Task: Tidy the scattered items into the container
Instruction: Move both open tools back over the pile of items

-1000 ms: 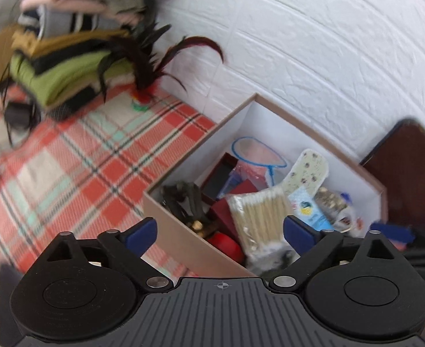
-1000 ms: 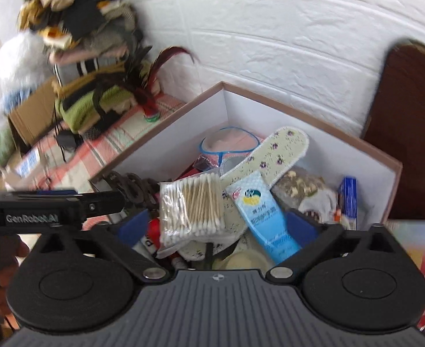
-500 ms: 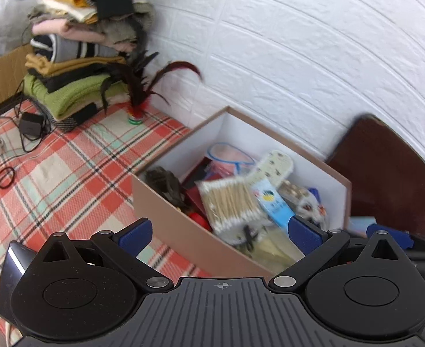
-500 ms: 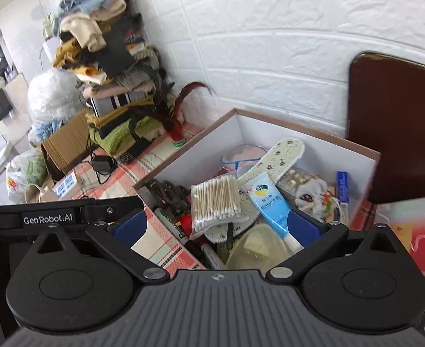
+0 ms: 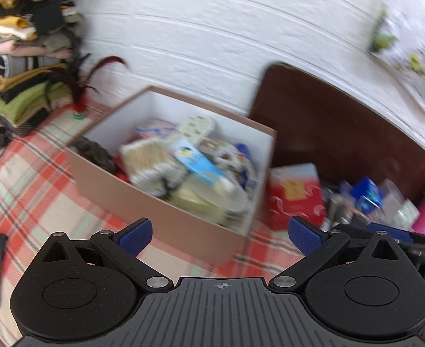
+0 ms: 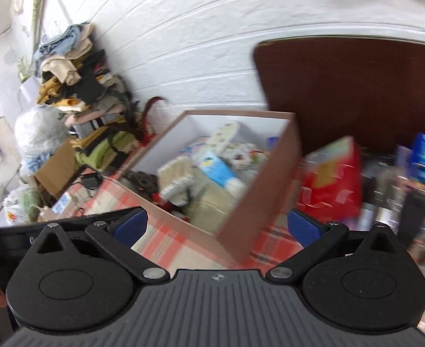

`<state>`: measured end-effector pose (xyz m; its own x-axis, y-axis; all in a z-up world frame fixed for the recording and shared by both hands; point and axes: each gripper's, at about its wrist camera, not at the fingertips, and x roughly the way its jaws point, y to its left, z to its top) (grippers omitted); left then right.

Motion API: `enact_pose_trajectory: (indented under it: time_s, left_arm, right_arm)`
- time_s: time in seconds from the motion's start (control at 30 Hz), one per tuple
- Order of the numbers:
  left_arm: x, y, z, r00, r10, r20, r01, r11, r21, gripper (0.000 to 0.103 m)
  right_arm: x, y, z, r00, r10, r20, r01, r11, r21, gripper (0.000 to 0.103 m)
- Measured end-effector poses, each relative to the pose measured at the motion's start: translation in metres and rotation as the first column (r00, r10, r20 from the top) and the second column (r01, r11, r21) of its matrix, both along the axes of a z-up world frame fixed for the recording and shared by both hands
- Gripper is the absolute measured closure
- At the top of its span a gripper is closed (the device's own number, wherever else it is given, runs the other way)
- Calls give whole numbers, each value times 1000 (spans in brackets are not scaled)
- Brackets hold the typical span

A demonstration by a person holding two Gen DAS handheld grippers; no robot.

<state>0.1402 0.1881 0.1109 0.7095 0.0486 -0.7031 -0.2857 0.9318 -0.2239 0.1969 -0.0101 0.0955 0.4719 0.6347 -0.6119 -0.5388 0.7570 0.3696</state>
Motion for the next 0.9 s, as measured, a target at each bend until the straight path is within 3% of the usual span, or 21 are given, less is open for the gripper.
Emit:
enact_pose_trajectory:
  time_s: [0.3,0.5,0.67,0.9]
  left_arm:
    - [10,-90,-15,987,-162,-21,162,986,-38,0]
    - [13,-146,-27,949,-311,-52,312,950,-1,0]
    - [18,-176,-39,920,-382,-91,384,923,1,0]
    - [37,-190,-53,915,-384,-126,385,923,-15,0]
  right_arm:
    - [-35,-93,-13,991,-130,14,131,989,-68,0]
    - [-62,-126,-19,989,-128,71,137,980,-142,0]
    - [-58,-152,-37,987,-163,2,161,972,-171,0]
    - [-34,-197,-60,943,-312,-118,289,941,-177,0]
